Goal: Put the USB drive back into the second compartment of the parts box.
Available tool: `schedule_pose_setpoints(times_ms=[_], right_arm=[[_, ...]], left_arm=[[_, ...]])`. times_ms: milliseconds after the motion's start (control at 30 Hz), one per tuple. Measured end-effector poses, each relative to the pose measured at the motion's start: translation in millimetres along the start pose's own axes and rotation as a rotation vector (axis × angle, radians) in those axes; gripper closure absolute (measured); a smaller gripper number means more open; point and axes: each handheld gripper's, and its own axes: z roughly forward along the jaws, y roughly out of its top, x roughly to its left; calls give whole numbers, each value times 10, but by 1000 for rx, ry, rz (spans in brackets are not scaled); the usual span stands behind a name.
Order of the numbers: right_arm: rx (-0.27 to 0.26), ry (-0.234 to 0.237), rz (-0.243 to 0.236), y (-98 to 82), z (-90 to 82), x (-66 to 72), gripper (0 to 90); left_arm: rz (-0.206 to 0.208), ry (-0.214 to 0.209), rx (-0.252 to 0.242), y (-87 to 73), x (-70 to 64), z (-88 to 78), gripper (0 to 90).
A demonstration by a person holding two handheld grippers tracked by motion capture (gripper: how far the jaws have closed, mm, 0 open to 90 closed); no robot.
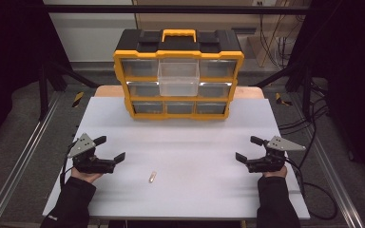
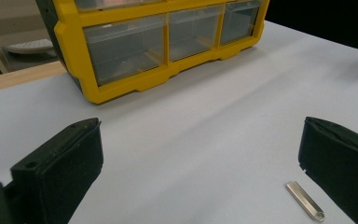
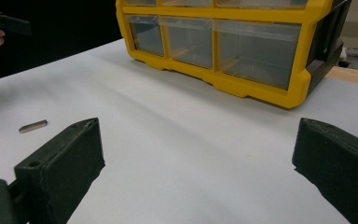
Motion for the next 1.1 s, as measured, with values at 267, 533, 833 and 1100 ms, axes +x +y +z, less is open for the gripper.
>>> schedule_pose_setpoints(times_ms=[267,533,833,1100], right_arm=[[-4,4,-10,-1,2,5,21],[-1,5,-15,-1,7,4,21],[2,6,-17,-1,9,6,21],[4,6,-13,-2,11,8,21]], left_arm=[[2,2,8,52,-104,24,0],[2,4,49,79,-218,89,0],[7,-8,82,95,-342,152,0],[12,-18,115,79,-426,225,0]])
